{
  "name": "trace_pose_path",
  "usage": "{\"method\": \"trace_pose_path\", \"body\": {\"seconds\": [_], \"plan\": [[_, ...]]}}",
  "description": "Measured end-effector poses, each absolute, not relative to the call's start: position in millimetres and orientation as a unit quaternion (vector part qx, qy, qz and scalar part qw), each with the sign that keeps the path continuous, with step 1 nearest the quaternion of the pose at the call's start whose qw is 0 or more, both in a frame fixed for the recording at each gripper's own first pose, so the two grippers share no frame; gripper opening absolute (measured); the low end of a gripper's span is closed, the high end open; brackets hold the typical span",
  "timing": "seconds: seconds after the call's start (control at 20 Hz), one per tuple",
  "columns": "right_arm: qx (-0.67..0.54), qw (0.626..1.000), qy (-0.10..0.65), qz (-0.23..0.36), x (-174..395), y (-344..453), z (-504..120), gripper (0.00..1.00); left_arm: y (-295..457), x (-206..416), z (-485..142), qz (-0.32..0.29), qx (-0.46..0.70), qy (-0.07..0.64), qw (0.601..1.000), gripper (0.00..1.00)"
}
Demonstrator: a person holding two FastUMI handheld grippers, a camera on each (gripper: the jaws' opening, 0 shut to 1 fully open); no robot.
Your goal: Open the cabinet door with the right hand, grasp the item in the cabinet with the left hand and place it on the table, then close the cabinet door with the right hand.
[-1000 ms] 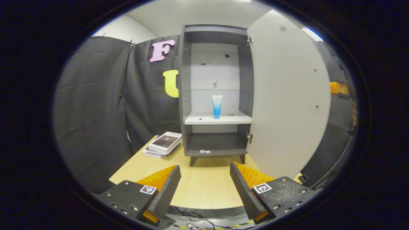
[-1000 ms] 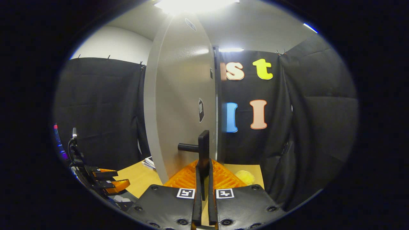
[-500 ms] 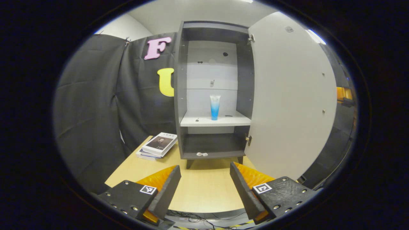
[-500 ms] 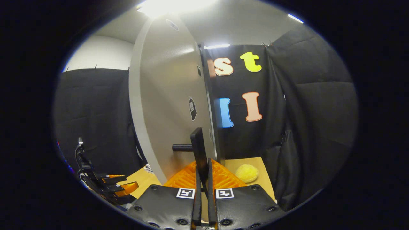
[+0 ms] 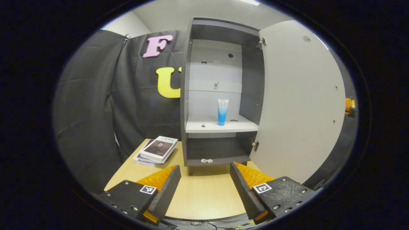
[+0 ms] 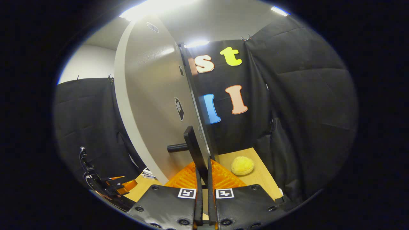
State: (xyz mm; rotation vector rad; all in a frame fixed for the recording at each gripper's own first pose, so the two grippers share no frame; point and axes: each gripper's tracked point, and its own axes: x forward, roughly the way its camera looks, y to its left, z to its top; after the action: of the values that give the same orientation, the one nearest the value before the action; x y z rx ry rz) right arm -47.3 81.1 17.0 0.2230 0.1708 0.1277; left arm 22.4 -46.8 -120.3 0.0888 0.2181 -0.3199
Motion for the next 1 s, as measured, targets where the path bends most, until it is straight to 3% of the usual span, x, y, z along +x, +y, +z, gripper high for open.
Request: {"method": "trace_pose_path", "body": {"seconds": [0.2,0.25,0.45,0.5,0.6,0.75,1.0], "plan": [[0.129,0.986,0.096,0.046,-65,79,18,0.11,-36,36,-128,-0.173,0.05,0.112,0.977,0.94],[0.133,0.985,0.098,0.041,-71,79,18,0.07,-36,39,-130,-0.179,0.051,0.113,0.976,0.94],[0.145,0.984,0.102,0.028,-101,78,21,0.11,-38,48,-129,-0.199,0.051,0.114,0.972,0.94],[0.143,0.985,0.098,0.02,-109,74,23,0.25,-38,52,-129,-0.2,0.054,0.115,0.972,0.93],[0.133,0.987,0.094,-0.001,-119,57,27,0.33,-45,60,-128,-0.205,0.053,0.115,0.97,0.94],[0.1,0.988,0.112,-0.04,-124,30,11,0.97,-58,77,-123,-0.213,0.054,0.111,0.969,0.94],[0.071,0.987,0.11,-0.093,-79,-28,-4,0.98,-92,113,-110,-0.211,0.074,0.094,0.97,0.94]]}}
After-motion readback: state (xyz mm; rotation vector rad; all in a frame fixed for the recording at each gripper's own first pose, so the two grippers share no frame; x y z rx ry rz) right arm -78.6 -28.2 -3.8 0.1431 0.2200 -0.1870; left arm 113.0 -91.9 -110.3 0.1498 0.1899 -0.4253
